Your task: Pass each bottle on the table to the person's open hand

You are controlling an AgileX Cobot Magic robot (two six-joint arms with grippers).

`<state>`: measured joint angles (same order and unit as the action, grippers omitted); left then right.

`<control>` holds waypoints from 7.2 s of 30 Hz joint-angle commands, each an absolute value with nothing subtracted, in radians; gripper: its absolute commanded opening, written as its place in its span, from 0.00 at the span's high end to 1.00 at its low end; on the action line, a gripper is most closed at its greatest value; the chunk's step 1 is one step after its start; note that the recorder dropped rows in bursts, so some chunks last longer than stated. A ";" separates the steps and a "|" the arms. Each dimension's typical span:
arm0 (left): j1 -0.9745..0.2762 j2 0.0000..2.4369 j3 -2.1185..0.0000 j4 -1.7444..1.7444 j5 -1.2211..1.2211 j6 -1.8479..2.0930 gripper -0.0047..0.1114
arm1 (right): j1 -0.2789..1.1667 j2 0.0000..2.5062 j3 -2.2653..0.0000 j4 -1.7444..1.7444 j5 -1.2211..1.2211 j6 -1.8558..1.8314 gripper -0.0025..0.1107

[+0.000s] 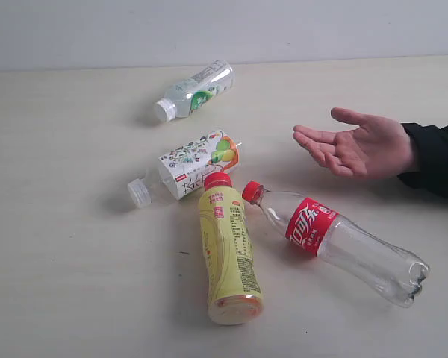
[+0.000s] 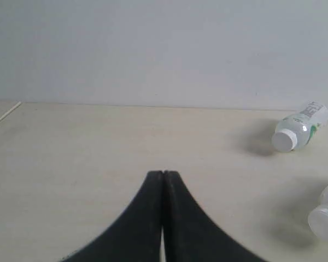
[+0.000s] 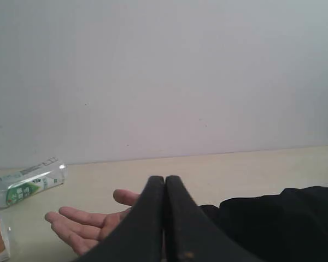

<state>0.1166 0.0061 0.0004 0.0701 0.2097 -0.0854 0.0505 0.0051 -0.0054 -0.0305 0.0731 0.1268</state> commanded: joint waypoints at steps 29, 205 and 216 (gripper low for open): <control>0.119 0.000 0.000 0.073 0.204 -0.083 0.96 | 0.052 0.000 0.000 0.131 -0.477 0.325 0.98; 0.119 0.000 0.000 0.073 0.204 -0.083 0.96 | 0.570 1.837 -0.975 -0.110 1.072 -0.261 0.98; 0.119 0.000 0.000 0.073 0.204 -0.083 0.96 | 0.570 1.674 -0.975 -0.078 1.124 -0.224 0.98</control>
<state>0.1166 0.0061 0.0004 0.0701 0.2097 -0.0854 0.5688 1.7205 -0.9741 -0.0827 1.1061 -0.2418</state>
